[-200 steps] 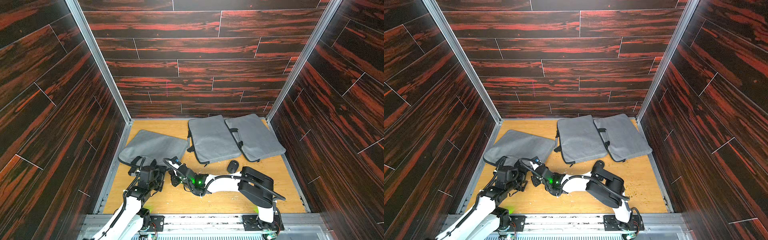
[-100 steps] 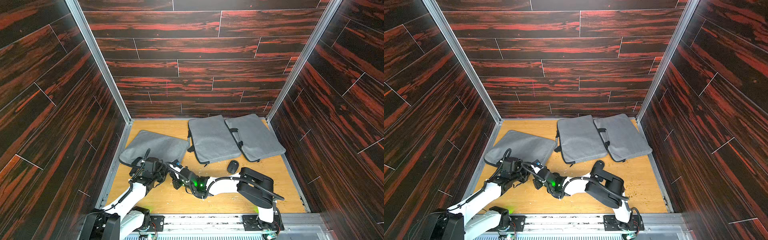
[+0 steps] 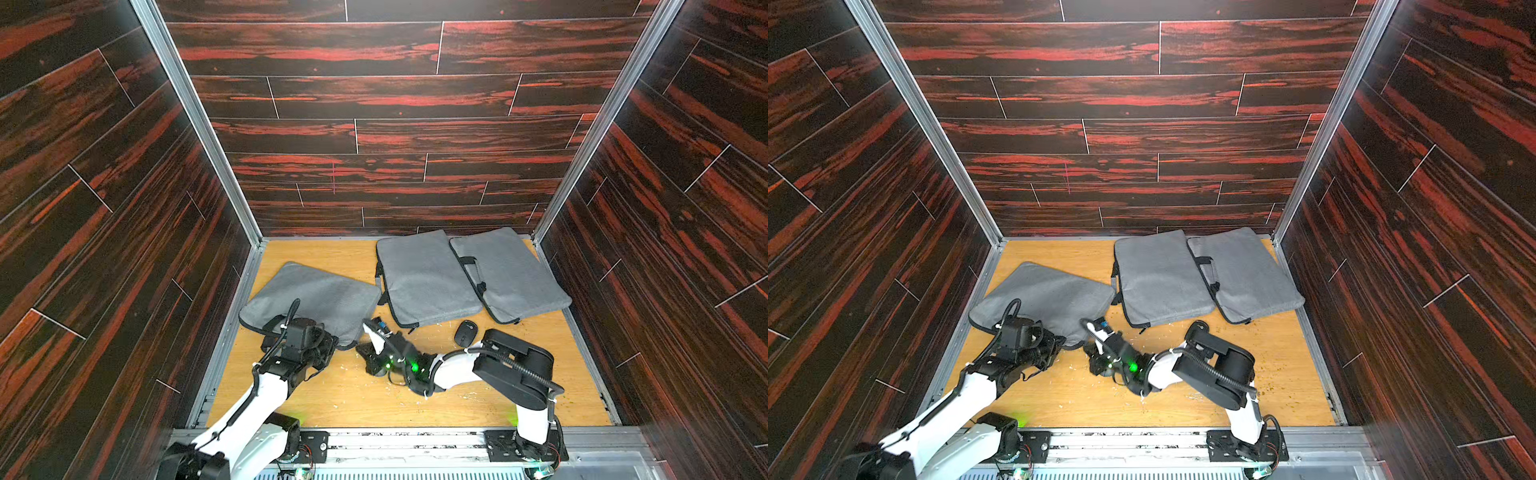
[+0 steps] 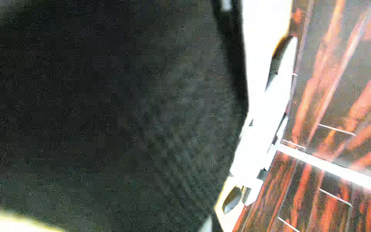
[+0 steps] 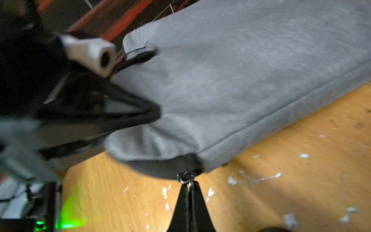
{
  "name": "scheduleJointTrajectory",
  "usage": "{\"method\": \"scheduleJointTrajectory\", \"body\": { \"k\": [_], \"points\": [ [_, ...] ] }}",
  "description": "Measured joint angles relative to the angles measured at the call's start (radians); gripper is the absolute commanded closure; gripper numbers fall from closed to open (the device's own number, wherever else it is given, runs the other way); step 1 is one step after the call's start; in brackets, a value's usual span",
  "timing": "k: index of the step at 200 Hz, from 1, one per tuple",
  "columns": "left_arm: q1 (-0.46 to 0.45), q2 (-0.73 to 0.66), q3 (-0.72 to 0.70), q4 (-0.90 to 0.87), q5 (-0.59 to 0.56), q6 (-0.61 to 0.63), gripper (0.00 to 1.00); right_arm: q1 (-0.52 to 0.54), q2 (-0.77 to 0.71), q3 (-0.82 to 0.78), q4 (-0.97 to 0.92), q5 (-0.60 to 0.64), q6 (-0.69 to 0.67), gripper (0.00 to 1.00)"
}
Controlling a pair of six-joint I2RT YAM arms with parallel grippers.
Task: Put the mouse into the laptop bag
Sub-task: Zip the zipper on the zippered laptop bag.
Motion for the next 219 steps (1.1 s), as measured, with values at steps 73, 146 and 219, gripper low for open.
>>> {"method": "scheduleJointTrajectory", "body": {
  "k": [73,146,219],
  "points": [
    [0.004,-0.101,-0.031,-0.008,-0.018,0.003,1.0,-0.034,0.002,0.071,-0.079,-0.09,0.052,1.0],
    [-0.008,-0.094,-0.042,-0.036,-0.027,0.028,1.0,-0.045,-0.004,-0.001,-0.026,-0.151,0.028,0.66],
    [0.011,-0.06,0.007,-0.237,-0.116,0.186,0.26,-0.215,-0.098,0.108,-0.362,0.028,-0.005,0.23]
  ]
}}
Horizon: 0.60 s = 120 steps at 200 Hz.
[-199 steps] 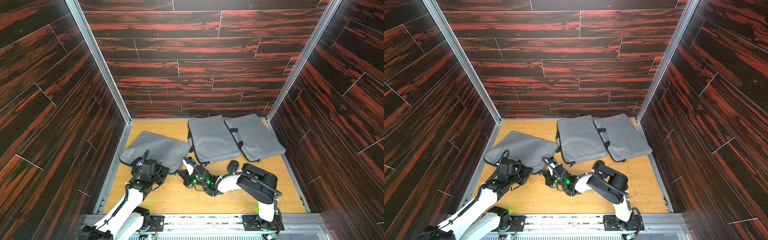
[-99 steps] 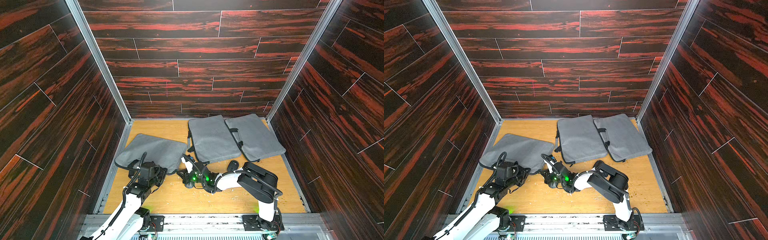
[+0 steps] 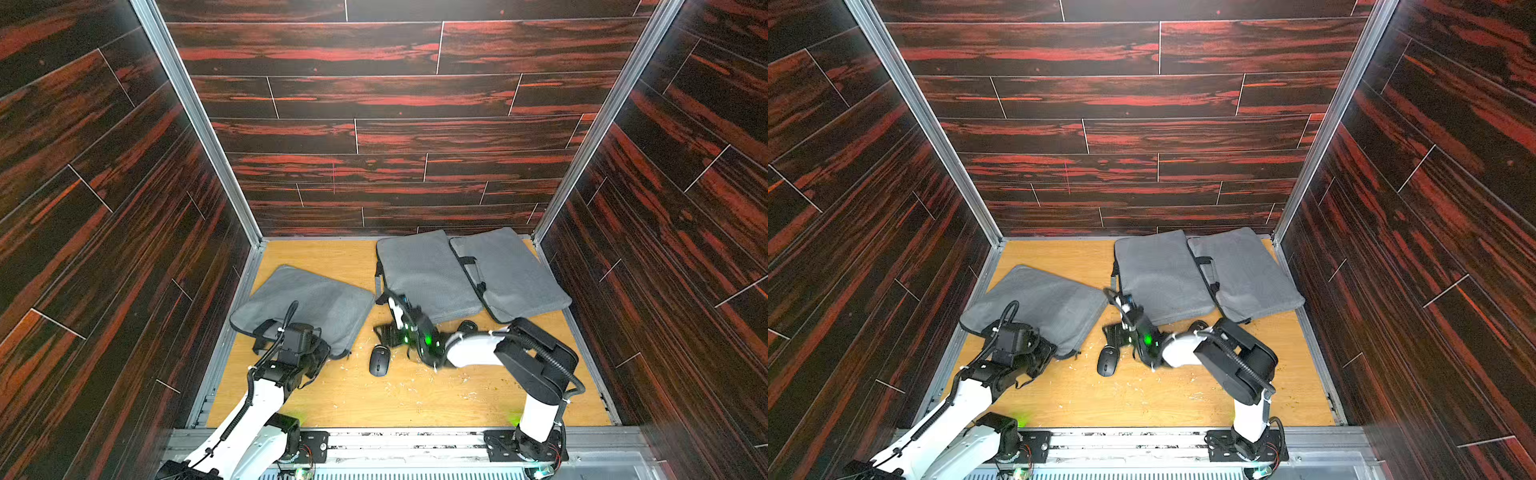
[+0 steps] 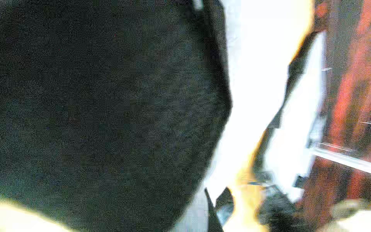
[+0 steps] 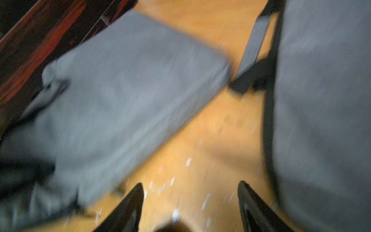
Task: Put the mouse into the laptop bag
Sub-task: Zip the zipper on the zippered laptop bag, then adjust the zippered laptop bag at the center of the board.
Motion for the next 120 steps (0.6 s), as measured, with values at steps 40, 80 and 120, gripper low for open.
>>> {"method": "scheduleJointTrajectory", "body": {
  "k": [40,80,120],
  "points": [
    [0.009,-0.036,0.043,-0.181,-0.146,0.085,0.09,-0.035,0.079,0.332,-0.158,0.031,-0.06,0.2],
    [0.031,-0.121,0.072,-0.266,-0.299,0.114,0.08,-0.053,0.327,0.658,-0.307,-0.01,-0.117,0.2],
    [0.057,-0.137,0.089,-0.283,-0.378,0.121,0.08,-0.085,0.554,0.977,-0.502,-0.094,-0.162,0.2]
  ]
}}
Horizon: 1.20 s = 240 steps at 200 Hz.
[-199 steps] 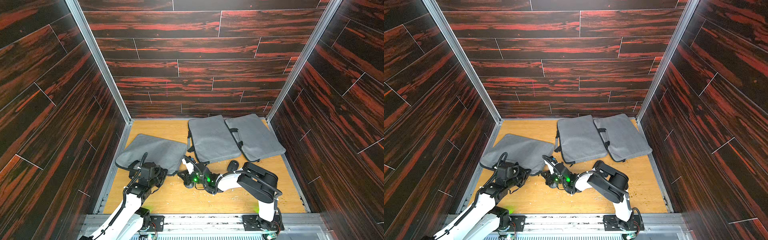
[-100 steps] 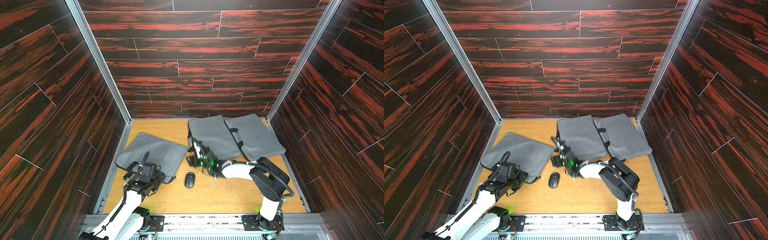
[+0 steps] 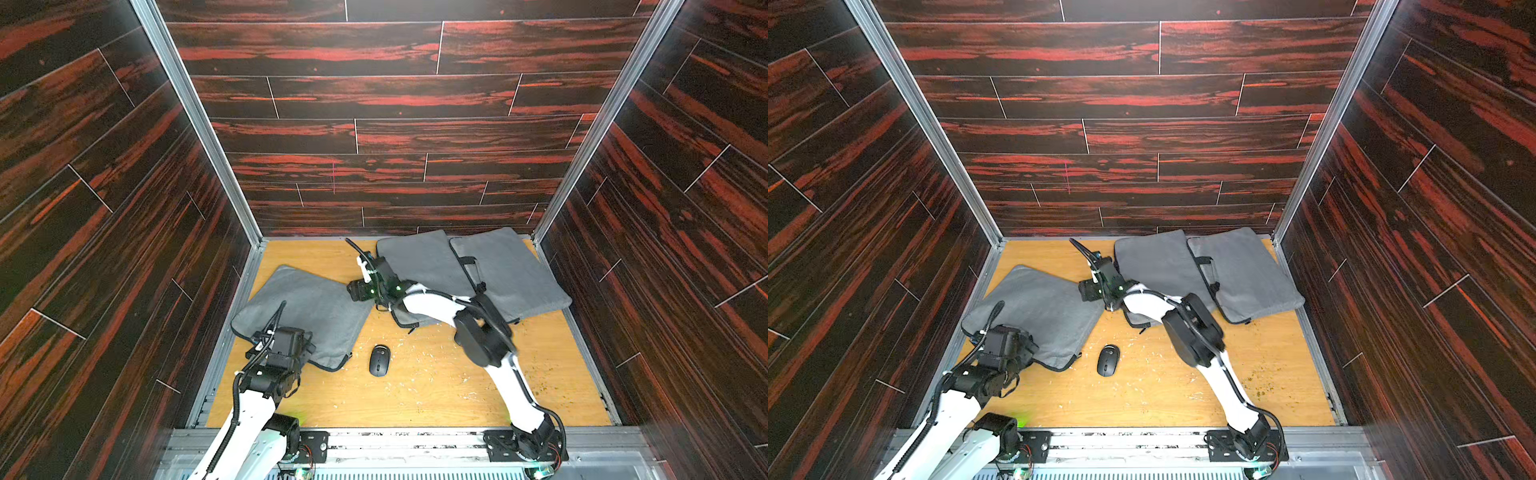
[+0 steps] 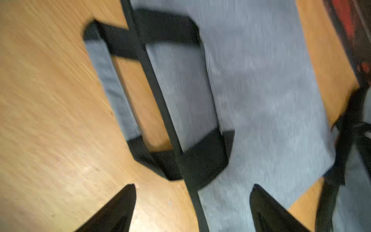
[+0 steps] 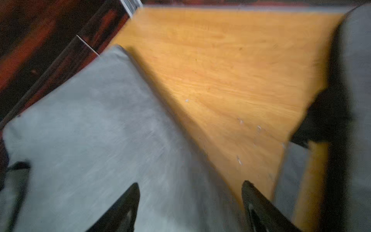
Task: Put the mouse into the laptop bag
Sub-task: Adjust the zippered laptop bag at the center of the board.
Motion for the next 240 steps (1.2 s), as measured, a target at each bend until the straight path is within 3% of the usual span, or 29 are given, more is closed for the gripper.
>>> {"method": "scheduleJointTrajectory", "body": {
  "k": [47,93,119,147,197,240],
  "points": [
    [0.041,0.122,-0.002,0.123,-0.013,0.004,0.08,-0.014,0.039,0.049,-0.077,-0.108,-0.019,0.2],
    [0.072,0.414,0.01,0.278,0.004,0.026,0.11,-0.007,-0.05,-0.211,0.1,-0.163,-0.009,0.22],
    [0.08,0.558,0.103,0.312,0.013,0.069,0.12,0.002,-0.122,-0.362,0.189,-0.173,0.011,0.34],
    [0.093,0.687,0.211,0.288,-0.018,0.128,0.13,0.018,-0.19,-0.502,0.282,-0.156,0.044,0.39],
    [0.134,0.885,0.415,0.232,-0.13,0.208,0.13,0.107,-0.296,-0.698,0.381,-0.069,0.115,0.4],
    [0.178,0.975,0.569,0.13,-0.207,0.19,0.0,0.151,-0.299,-0.705,0.394,-0.066,0.142,0.37]
  ]
}}
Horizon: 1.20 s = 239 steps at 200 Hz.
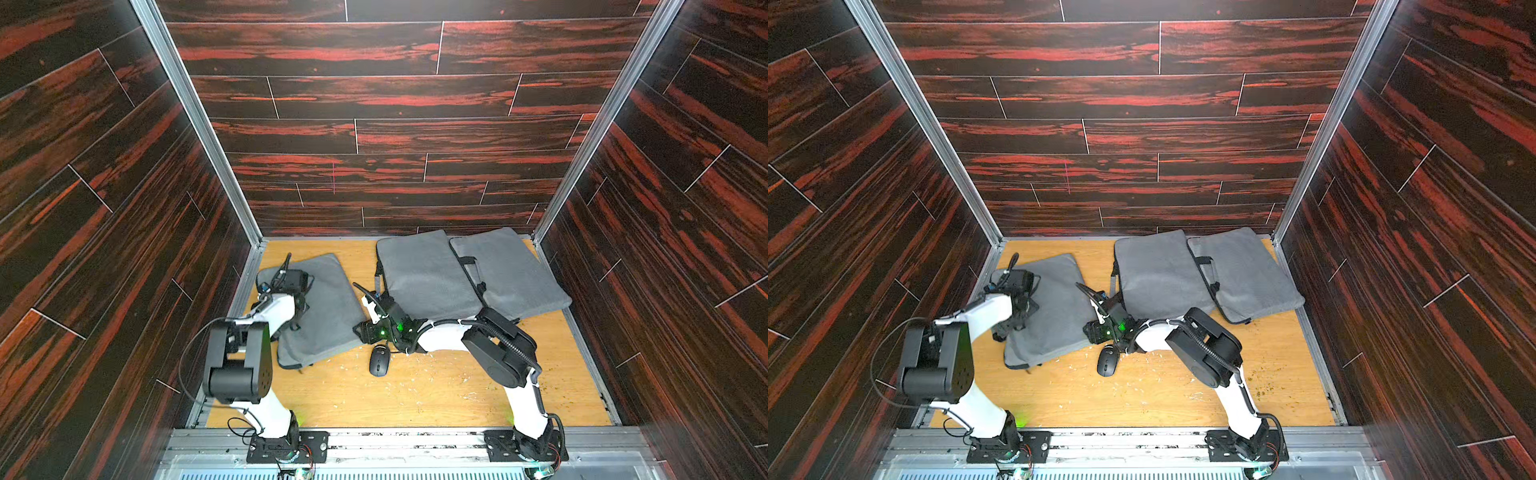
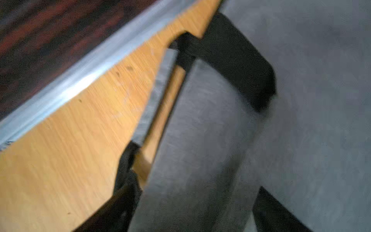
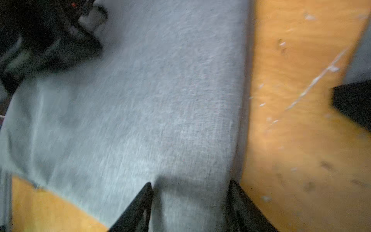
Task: Put the mouse into the laptop bag
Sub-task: Adjust the zippered laptop bag at the center of the board.
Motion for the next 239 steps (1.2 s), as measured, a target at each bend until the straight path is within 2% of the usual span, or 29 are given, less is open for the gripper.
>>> {"method": "scheduleJointTrajectory", "body": {
  "k": [69,115,148,208,224,239],
  "points": [
    [0.027,-0.01,0.207,-0.172,-0.105,-0.086,0.0,0.029,0.039,0.137,-0.105,-0.104,-0.017,0.23],
    [0.027,-0.096,0.185,-0.186,-0.179,-0.113,0.0,0.002,0.035,0.145,-0.105,-0.088,-0.077,0.2],
    [0.027,-0.153,0.151,-0.163,-0.191,-0.101,0.0,-0.038,0.035,0.187,-0.12,-0.049,-0.082,0.21],
    [0.028,-0.156,0.09,-0.026,-0.024,-0.035,0.0,-0.135,0.035,0.224,-0.125,0.041,-0.107,0.21],
    [0.028,-0.158,0.072,0.003,0.009,-0.028,0.0,-0.187,0.038,0.307,-0.151,0.086,-0.139,0.21],
    [0.028,-0.161,0.055,0.019,0.027,-0.023,0.0,-0.253,0.055,0.443,-0.169,0.042,-0.16,0.2]
  ]
}}
